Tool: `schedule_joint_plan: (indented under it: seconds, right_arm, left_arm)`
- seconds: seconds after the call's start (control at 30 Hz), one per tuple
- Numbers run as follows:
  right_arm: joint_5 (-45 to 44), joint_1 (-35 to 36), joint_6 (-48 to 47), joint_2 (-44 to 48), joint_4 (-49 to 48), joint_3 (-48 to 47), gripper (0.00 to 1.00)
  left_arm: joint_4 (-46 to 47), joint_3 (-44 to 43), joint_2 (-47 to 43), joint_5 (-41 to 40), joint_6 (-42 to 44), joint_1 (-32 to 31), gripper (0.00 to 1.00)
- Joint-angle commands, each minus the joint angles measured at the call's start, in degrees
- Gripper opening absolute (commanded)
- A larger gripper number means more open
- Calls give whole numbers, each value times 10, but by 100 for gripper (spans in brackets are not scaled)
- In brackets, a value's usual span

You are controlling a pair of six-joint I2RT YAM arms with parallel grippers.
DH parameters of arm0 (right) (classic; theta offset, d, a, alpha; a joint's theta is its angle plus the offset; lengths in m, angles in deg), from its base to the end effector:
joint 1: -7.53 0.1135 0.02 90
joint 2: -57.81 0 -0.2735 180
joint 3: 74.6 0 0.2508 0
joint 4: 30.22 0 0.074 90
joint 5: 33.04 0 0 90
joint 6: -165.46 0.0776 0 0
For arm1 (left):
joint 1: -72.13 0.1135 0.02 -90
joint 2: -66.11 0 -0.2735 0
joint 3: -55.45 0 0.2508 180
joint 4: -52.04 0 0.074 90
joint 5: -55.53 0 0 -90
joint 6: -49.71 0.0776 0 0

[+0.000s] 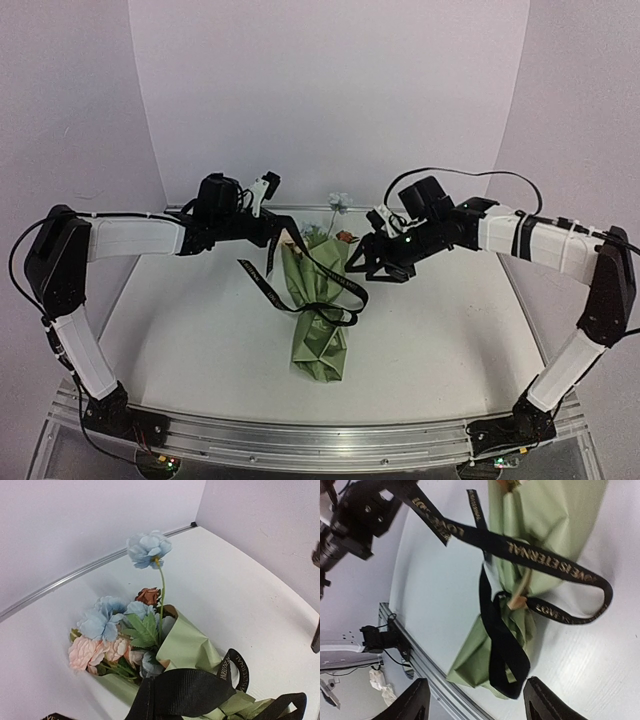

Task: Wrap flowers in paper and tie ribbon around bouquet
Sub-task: Cross the ribbon over the folded bouquet.

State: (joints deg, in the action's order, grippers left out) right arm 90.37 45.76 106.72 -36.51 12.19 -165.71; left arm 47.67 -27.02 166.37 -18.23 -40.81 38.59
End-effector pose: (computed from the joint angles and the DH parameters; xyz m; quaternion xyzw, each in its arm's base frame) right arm 0.2784 0.2737 0.2730 -0.1623 0.8786 0.4249 0.1456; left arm 0.3590 -0.2640 0.2500 0.3090 0.7652 -0.2739 0.4939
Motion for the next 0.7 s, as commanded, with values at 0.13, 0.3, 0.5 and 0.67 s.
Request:
schedule_joint_plan:
  seconds: [0.13, 0.3, 0.5, 0.67]
  right_arm:
    - [-79, 48, 6, 30, -41, 130, 55]
    - [-103, 75, 40, 23, -80, 153, 50]
    - [-130, 84, 77, 18, -115, 171, 47]
    - [-149, 84, 93, 5, -121, 167, 40]
  left_arm:
    - [-55, -4, -50, -68, -90, 2, 0]
    - [-58, 9, -73, -64, -97, 2, 0]
    - [-70, 9, -80, -55, -95, 2, 0]
    - [-74, 11, -87, -51, -95, 1, 0]
